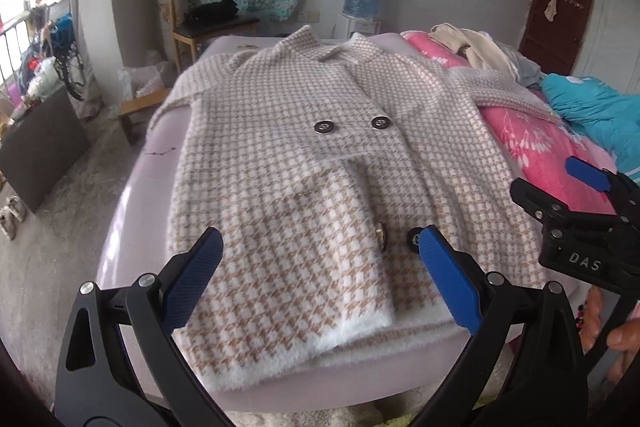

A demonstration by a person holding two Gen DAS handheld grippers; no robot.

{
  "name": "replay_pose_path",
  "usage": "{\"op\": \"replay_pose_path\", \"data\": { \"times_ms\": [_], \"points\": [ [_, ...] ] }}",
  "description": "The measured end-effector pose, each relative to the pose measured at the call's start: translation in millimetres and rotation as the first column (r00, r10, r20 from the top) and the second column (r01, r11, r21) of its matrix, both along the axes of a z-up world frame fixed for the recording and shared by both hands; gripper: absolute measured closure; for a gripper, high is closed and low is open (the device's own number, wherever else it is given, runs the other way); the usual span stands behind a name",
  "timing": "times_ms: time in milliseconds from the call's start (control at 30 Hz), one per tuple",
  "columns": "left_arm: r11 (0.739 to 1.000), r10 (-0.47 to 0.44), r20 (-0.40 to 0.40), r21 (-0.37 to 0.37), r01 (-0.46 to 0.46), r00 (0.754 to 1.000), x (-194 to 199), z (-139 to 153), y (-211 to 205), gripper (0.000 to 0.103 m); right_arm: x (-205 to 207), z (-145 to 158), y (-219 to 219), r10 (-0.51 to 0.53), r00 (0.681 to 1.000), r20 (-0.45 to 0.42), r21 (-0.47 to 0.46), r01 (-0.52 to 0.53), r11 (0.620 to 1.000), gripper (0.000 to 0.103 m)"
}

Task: Fold large clothes
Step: 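Grasp the coat's sleeve with the left tool and lift it up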

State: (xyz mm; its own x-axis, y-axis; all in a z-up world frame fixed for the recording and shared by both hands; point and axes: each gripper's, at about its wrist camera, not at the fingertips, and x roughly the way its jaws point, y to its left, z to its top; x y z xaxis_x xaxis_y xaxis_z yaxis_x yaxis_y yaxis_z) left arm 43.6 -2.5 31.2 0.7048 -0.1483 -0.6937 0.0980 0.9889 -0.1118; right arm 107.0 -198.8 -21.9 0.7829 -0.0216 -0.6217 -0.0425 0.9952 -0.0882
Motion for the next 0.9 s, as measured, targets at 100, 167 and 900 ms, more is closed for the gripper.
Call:
{"op": "replay_pose_path", "data": {
  "times_ms": [100, 167, 900],
  "points": [
    [0.995, -0.024, -0.011, -0.095, 0.023, 1.0, 10, -4, 6, 0.008, 10, 3, 4, 0.021, 1.0, 0.022, 0.004, -0.021, 1.0, 0.006],
    [0.989, -0.032, -0.017, -0.145, 0.029, 0.999, 18, -7, 10, 0.008, 19, 4, 7, 0.04, 0.999, 0.034, 0.008, -0.04, 0.999, 0.006],
    [0.923, 0.335, -0.045, -0.185, -0.337, 0.941, 126, 9, 170, 0.008, 143, 9, 96, 0.396, 0.918, -0.01, 0.154, -0.39, 0.908, 0.006]
  ]
}}
